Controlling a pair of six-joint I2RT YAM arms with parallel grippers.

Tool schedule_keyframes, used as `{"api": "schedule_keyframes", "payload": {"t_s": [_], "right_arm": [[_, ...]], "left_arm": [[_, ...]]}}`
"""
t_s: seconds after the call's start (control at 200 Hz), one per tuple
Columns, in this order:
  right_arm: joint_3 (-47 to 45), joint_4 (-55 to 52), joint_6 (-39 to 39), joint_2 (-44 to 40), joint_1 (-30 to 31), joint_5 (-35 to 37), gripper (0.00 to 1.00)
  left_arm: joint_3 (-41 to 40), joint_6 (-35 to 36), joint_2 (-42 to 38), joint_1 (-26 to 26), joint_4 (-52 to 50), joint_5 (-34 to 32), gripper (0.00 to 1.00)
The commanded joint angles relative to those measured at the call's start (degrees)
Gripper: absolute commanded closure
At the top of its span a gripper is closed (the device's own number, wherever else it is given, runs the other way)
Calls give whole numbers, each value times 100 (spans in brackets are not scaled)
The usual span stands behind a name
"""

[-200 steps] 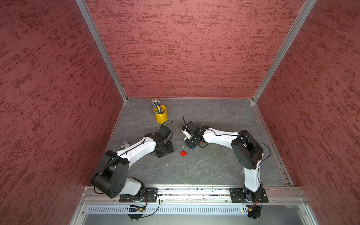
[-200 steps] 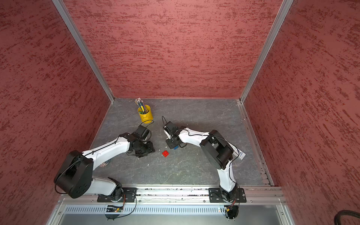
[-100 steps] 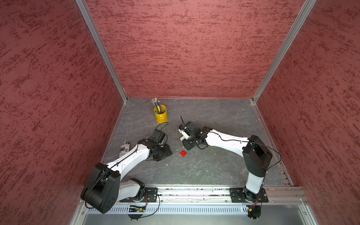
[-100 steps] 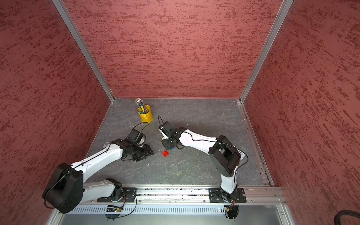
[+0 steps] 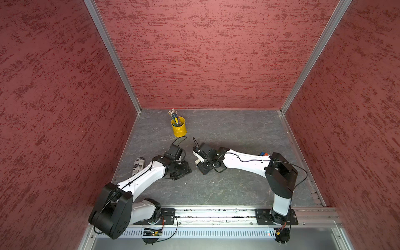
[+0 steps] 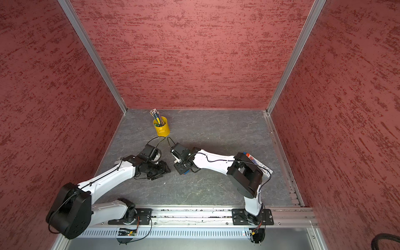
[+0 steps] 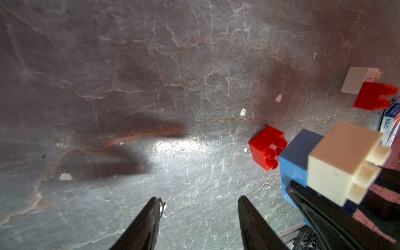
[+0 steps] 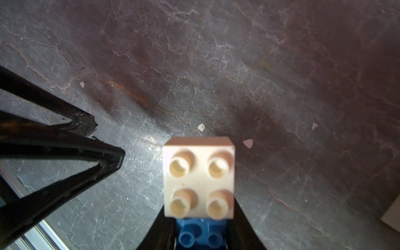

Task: Assemble the letter y with lego
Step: Assemble the lego brick with the lego brick.

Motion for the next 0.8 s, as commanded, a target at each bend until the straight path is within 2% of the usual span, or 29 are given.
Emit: {"api": "schedule_keyframes", "payload": {"t_s": [0.0, 0.797], "right_arm": [[-18, 35, 11, 118, 15, 182, 69], [-98, 52, -171, 396, 15, 345, 70]], "left_arm": [[-76, -15, -98, 34, 83, 73, 40], [-107, -42, -41, 38, 108, 28, 40]]}}
